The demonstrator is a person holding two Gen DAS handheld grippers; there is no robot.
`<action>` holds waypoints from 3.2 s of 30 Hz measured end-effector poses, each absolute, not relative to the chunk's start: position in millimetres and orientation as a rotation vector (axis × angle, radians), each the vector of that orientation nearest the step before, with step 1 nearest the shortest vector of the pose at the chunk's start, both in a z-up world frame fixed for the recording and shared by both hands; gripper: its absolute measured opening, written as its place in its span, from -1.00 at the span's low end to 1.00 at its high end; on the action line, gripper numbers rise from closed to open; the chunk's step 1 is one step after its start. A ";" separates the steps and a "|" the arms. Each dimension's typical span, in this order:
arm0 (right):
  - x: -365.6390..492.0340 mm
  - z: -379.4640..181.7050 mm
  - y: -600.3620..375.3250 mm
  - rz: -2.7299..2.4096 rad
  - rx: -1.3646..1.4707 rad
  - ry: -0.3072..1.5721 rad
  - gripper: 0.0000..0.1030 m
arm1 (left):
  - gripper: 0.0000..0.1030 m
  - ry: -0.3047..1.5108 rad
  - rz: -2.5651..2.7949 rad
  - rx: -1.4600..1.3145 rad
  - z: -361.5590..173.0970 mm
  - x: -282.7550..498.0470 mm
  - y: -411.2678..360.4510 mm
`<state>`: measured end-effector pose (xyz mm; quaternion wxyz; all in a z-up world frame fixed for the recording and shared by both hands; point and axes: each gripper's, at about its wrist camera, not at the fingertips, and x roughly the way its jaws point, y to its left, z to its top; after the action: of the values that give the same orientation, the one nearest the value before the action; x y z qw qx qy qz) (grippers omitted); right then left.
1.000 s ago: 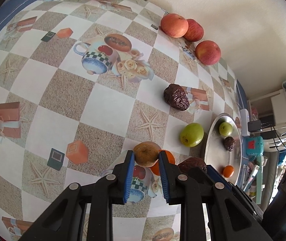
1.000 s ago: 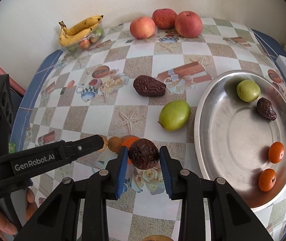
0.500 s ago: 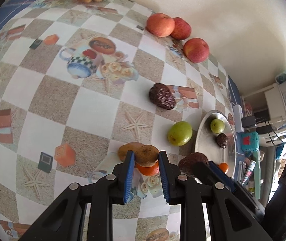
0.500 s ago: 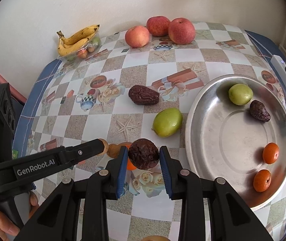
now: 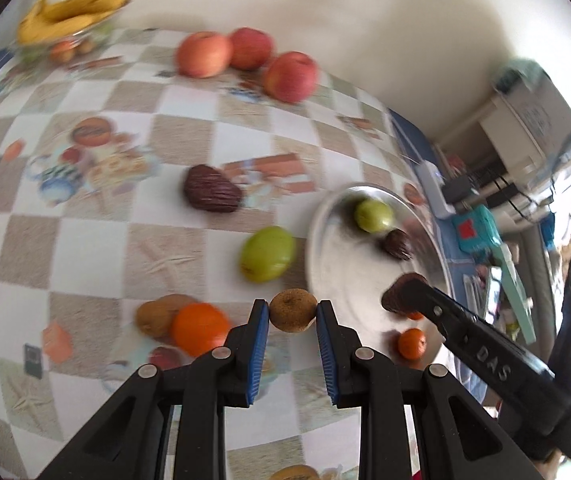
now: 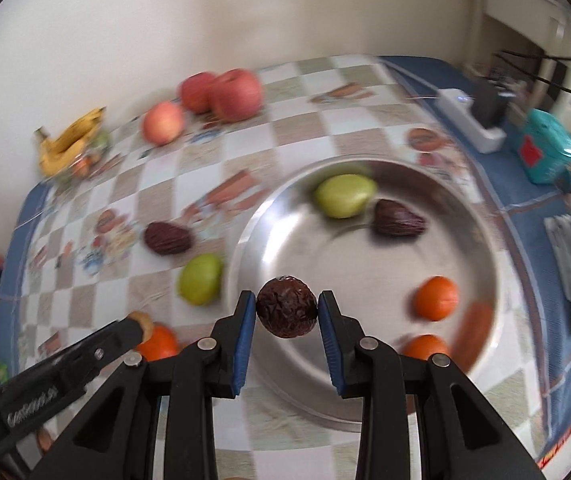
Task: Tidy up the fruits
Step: 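Carry the date and kiwi over the steel bowl and open both grippers, then raise both open grippers out of the bowl toward the loose orange and kiwi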
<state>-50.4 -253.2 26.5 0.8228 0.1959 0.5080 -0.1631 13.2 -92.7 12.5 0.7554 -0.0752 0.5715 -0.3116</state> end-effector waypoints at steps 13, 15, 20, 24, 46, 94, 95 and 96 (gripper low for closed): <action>-66.7 24.2 -282.5 -0.408 0.467 1.065 -0.34 | -0.46 1.213 -0.835 -0.032 13.4 -17.2 -149.0; -65.9 23.0 -282.1 -0.400 0.469 1.071 -0.34 | -0.46 1.219 -0.835 -0.034 12.4 -17.4 -147.7; -64.7 22.0 -279.3 -0.392 0.460 1.077 -0.34 | -0.46 1.226 -0.823 -0.036 10.6 -16.4 -144.3; -63.6 20.1 -278.0 -0.387 0.461 1.082 -0.33 | -0.46 1.226 -0.807 -0.030 10.2 -14.7 -142.4; -59.2 16.5 -271.9 -0.364 0.443 1.099 -0.34 | -0.40 1.254 -0.679 -0.031 2.6 -0.8 -123.4; -46.7 19.1 -247.4 -0.280 0.356 1.096 0.51 | 1.00 1.216 -0.175 -0.082 8.3 46.5 -25.6; -46.4 17.2 -248.4 -0.298 0.348 1.101 0.63 | 1.00 1.227 -0.170 -0.088 5.6 47.1 -24.6; -46.4 15.2 -249.4 -0.309 0.344 1.106 0.77 | 1.00 1.236 -0.164 -0.094 3.0 47.3 -23.4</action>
<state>-46.4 -249.4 15.2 0.8258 0.1619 0.5203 -0.1452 47.3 -23.4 3.0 0.8110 -0.0440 0.5784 -0.0766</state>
